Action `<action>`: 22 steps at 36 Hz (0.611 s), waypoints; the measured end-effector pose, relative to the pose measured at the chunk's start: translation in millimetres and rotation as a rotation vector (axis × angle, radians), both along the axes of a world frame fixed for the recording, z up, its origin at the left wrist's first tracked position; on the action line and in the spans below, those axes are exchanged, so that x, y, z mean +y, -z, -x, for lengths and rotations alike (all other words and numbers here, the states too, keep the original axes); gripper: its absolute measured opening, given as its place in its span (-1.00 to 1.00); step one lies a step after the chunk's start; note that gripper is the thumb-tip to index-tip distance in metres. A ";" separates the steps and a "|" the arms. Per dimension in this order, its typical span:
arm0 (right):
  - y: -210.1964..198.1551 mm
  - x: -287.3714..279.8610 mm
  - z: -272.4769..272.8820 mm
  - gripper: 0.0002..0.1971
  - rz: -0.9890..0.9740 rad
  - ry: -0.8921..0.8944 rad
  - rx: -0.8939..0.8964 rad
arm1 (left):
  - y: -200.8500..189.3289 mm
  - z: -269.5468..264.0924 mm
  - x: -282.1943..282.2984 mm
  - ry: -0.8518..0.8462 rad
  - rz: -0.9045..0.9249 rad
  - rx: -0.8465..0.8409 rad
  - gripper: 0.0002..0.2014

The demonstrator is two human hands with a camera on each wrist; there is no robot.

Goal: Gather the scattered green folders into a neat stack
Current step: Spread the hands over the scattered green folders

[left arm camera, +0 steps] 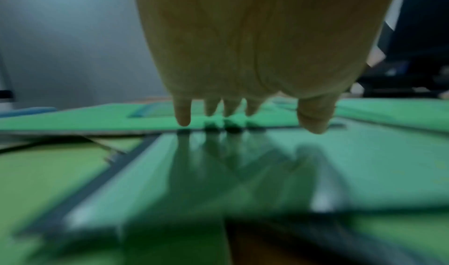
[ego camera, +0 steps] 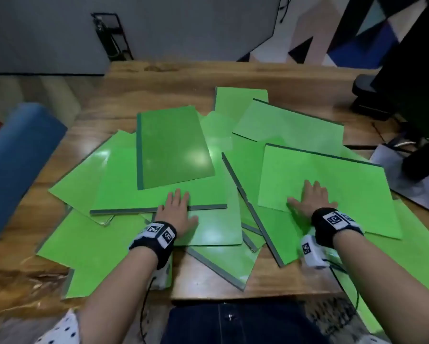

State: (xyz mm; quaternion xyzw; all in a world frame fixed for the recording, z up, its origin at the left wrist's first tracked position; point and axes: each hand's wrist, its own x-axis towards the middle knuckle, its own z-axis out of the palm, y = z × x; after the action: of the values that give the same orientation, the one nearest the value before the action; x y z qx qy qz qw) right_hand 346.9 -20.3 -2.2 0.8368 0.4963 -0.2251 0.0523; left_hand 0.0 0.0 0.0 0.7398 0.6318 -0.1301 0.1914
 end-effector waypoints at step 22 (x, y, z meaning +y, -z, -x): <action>7.2 -22.8 -14.1 0.01 -0.036 0.109 -0.024 | -6.6 2.6 3.8 -0.098 -0.022 -0.052 -0.28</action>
State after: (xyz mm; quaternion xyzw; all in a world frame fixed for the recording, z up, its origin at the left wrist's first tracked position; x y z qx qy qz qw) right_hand 361.0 -43.1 -9.4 0.8661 0.4534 -0.2083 0.0308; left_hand -2.6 3.8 6.6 0.7133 0.6634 -0.0943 0.2055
